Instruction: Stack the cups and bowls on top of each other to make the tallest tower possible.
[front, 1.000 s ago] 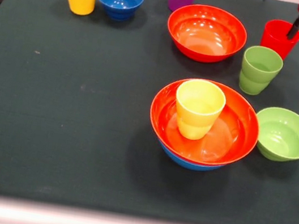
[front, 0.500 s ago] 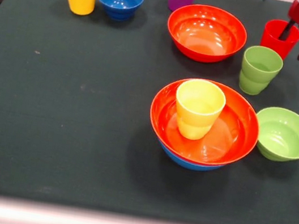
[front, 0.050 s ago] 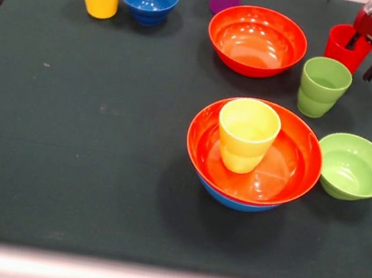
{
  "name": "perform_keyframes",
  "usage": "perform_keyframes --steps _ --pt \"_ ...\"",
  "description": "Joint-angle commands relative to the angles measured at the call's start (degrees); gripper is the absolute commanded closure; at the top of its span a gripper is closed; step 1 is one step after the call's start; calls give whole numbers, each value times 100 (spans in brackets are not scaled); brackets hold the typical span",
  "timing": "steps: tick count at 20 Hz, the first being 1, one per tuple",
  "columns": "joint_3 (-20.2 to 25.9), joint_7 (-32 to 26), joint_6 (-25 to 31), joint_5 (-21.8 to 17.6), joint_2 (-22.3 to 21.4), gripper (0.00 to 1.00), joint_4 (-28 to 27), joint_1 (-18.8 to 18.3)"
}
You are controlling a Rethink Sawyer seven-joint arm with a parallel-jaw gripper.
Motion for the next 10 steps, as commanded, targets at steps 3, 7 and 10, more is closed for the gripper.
perform_keyframes --steps 3,7,10 --pt "341 1130 -429 74 329 100 48 74" --pt "575 904 -635 41 211 100 177 -135" --pt "486 993 -425 81 143 100 201 -127"
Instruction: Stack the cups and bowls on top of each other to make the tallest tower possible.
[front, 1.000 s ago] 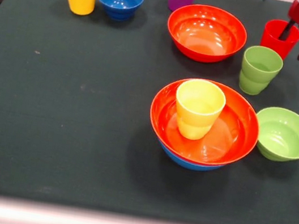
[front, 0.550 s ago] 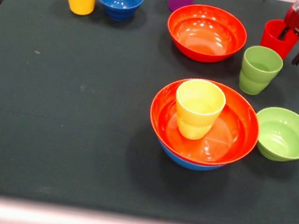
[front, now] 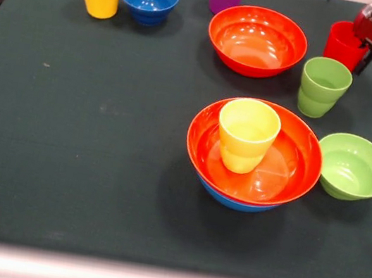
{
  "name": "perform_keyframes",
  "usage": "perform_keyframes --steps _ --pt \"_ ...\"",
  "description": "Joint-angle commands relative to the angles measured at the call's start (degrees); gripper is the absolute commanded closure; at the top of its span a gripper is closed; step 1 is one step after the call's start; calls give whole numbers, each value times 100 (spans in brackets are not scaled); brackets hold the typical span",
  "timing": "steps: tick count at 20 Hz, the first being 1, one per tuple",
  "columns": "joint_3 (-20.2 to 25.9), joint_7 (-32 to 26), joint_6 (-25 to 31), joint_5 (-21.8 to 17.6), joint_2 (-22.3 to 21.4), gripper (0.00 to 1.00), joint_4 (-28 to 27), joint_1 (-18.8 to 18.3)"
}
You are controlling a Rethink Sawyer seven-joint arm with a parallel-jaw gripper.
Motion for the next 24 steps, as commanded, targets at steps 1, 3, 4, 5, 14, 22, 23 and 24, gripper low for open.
perform_keyframes --steps 1,3,4,5,14,22,23,24 --pt "508 1002 -302 95 41 100 231 -170" --pt "503 938 -198 74 -92 100 307 -250" --pt "515 912 -158 74 -162 100 346 -289" --pt "483 896 -55 59 -252 100 360 -294" --pt "162 664 1258 -234 -1033 100 247 -469" --pt "-105 434 2228 -568 -1478 100 -69 -558" --pt "-142 359 2295 -632 -1492 100 -136 -595" --pt "-191 300 2367 -700 -1511 100 -209 -622"
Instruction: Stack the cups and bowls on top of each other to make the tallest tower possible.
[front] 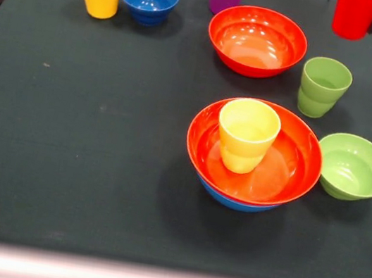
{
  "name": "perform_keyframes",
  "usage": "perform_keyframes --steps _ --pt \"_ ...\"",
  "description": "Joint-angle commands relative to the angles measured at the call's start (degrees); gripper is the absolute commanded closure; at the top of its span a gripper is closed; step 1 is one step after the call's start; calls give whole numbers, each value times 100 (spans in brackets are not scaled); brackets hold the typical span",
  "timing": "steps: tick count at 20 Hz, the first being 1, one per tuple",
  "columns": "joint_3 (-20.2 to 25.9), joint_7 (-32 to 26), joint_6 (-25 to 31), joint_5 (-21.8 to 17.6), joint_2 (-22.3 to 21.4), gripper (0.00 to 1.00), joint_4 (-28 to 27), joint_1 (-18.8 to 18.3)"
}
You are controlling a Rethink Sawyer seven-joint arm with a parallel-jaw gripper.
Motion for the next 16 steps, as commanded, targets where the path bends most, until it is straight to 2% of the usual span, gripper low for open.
perform_keyframes --steps 1,8,12,16 --pt "24 253 1121 -698 -341 100 -448 -234" --pt "25 -204 1879 -1228 -300 100 -1270 -651" --pt "189 -367 2064 -1462 -193 100 -1741 -912" --pt "326 -540 2084 -1705 92 100 -2345 -1149"
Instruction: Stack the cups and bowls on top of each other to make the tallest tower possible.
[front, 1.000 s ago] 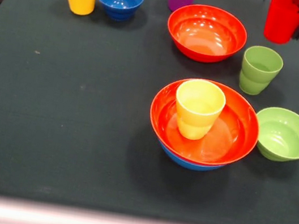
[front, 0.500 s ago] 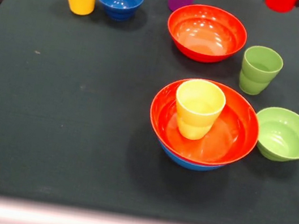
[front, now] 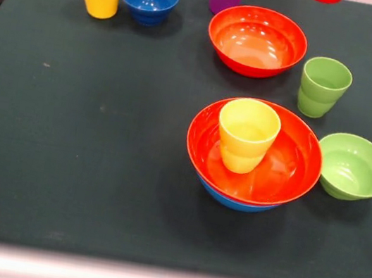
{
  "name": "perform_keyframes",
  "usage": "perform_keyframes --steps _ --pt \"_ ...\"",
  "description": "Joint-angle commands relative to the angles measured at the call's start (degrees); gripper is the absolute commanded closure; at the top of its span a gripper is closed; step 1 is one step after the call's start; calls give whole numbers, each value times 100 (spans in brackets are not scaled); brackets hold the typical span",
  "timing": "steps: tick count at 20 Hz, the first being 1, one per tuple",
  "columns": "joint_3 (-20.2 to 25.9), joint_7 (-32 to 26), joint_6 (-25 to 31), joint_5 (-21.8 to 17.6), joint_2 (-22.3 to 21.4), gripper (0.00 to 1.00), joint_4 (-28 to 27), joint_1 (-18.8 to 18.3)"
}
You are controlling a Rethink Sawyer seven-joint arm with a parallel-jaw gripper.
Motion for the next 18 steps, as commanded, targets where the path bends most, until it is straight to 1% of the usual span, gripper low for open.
perform_keyframes --steps 1,3,5,8,10,14,18 --pt "571 -566 645 -762 532 100 -1389 -429" --pt "614 -636 825 -887 671 100 -1741 -527" --pt "626 -686 1140 -998 841 100 -2206 -608" --pt "603 -717 1539 -1156 955 100 -2705 -636" --pt "596 -712 1737 -1207 1053 100 -3054 -667" --pt "672 -827 2040 -1284 1412 100 -3797 -800" --pt "664 -934 2368 -1333 1680 100 -4374 -868"
